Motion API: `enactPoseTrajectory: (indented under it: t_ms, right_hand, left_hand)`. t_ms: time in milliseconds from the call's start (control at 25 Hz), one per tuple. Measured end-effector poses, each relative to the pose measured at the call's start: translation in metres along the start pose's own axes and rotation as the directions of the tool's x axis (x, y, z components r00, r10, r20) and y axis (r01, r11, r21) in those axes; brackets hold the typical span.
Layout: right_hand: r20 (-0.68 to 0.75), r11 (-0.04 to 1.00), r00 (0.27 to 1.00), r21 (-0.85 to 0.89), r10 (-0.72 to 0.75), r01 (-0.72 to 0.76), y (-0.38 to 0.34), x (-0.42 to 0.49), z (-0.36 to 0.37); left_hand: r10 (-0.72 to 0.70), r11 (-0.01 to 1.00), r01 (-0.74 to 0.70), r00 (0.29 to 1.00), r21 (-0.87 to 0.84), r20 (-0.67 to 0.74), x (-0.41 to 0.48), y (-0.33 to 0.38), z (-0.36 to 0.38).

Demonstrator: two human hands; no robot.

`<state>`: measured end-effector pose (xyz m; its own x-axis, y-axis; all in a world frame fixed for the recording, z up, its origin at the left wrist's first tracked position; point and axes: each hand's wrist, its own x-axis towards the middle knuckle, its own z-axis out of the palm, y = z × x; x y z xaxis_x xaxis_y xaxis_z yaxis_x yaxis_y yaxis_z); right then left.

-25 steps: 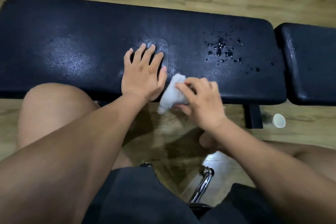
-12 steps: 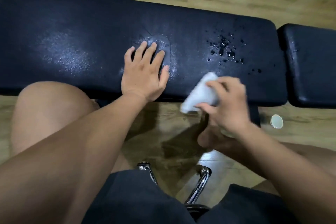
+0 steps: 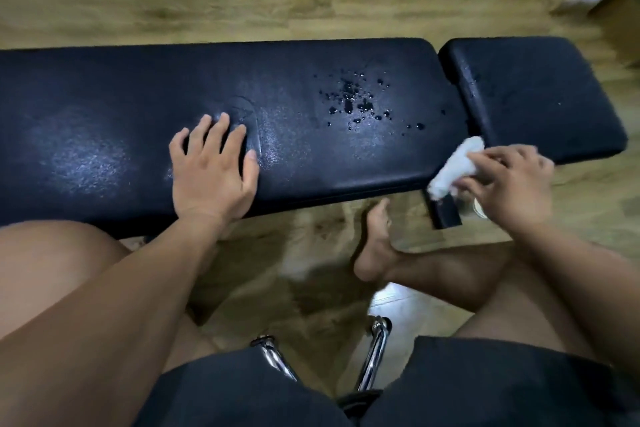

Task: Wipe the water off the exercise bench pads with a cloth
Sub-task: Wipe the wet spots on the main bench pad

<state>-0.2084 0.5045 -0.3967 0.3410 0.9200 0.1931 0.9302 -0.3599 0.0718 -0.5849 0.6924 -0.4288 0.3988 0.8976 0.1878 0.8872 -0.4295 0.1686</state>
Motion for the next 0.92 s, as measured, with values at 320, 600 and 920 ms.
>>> enactPoseTrajectory:
  t_ms: [320,600,920]
  right_hand:
    - [0.336,0.667,0.783,0.41,0.524,-0.622,-0.077,-0.016,0.023]
    - [0.226,0.897,0.901,0.163,0.371,-0.411,-0.051,0.085,0.013]
    - [0.334,0.87,0.856,0.164,0.395,-0.466,-0.04,0.028,-0.005]
  left_hand:
    - [0.009,1.0,-0.009,1.0,0.022,-0.006,0.0,0.0,0.001]
    - [0.003,1.0,-0.003,1.0,0.017,-0.015,0.0,0.002,-0.001]
    - [-0.02,0.999,0.021,1.0,0.043,-0.014,0.001,0.002,0.0]
